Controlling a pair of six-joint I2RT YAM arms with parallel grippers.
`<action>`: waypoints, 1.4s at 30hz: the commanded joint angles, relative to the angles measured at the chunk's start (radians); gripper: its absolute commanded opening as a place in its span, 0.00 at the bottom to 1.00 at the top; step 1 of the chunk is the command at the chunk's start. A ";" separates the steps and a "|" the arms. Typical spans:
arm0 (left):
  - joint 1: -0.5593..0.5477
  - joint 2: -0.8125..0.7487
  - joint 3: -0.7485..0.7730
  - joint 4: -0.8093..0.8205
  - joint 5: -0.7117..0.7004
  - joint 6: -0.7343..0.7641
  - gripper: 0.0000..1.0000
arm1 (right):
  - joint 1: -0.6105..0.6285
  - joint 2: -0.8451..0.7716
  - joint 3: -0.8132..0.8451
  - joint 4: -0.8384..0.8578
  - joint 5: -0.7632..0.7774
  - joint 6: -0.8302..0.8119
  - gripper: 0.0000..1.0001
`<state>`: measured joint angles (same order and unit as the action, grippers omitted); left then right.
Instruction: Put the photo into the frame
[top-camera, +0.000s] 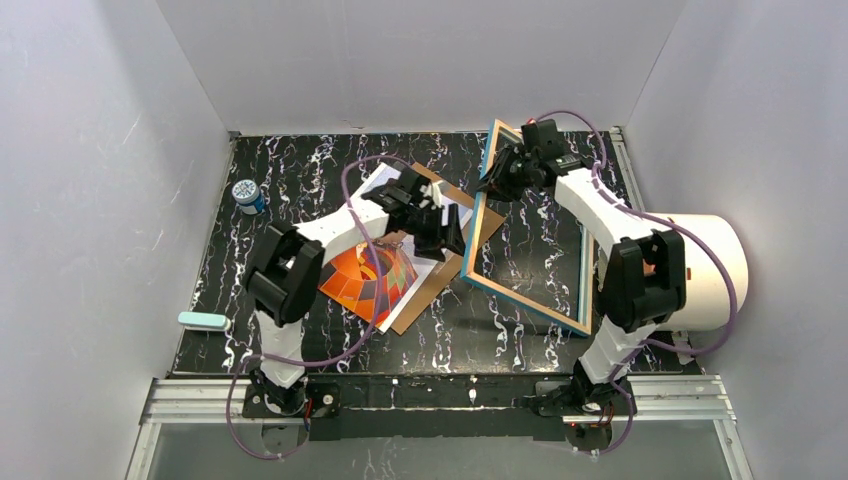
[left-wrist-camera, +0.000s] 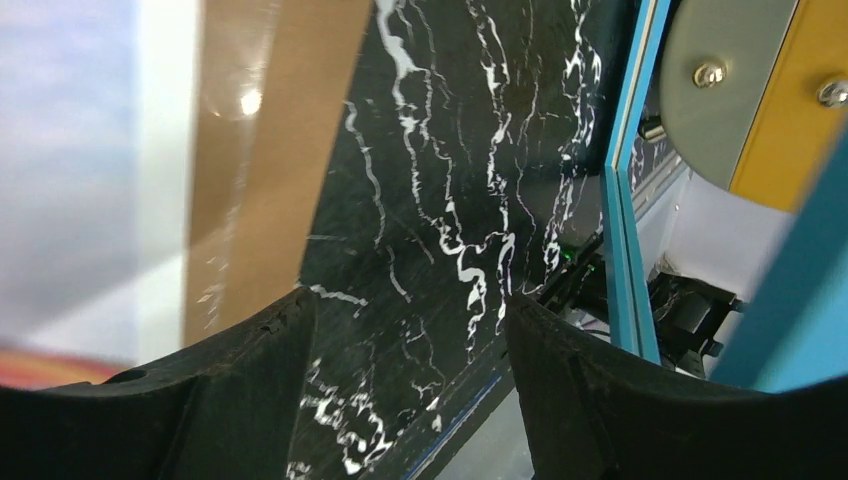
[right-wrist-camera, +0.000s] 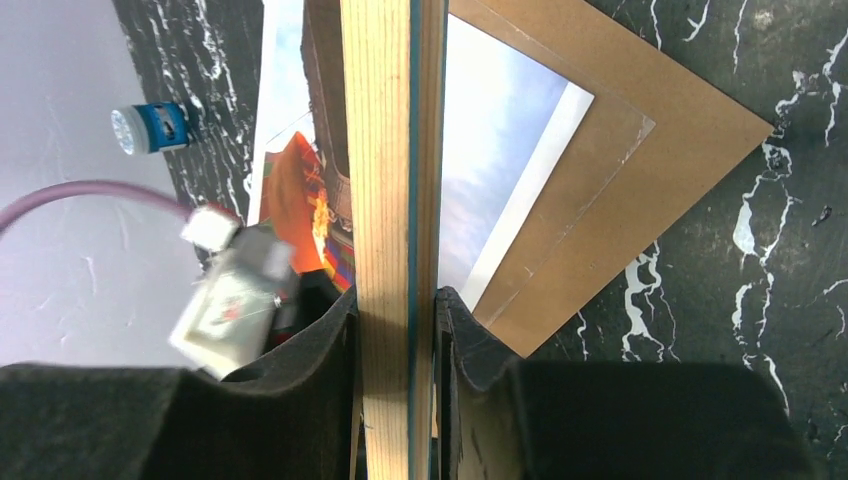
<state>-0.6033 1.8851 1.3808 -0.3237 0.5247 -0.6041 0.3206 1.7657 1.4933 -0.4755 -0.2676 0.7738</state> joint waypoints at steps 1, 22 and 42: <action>-0.051 0.066 0.008 0.158 0.110 -0.067 0.67 | -0.024 -0.129 -0.132 0.197 -0.074 0.139 0.07; -0.077 0.259 0.026 0.092 -0.384 -0.153 0.66 | -0.061 -0.233 -0.256 0.302 -0.132 0.162 0.07; 0.175 0.217 0.176 0.032 -0.143 -0.108 0.58 | 0.033 0.071 -0.104 0.192 -0.089 -0.059 0.10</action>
<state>-0.4641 2.1204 1.4940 -0.2028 0.3149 -0.7570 0.3248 1.7779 1.3151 -0.2871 -0.3149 0.7418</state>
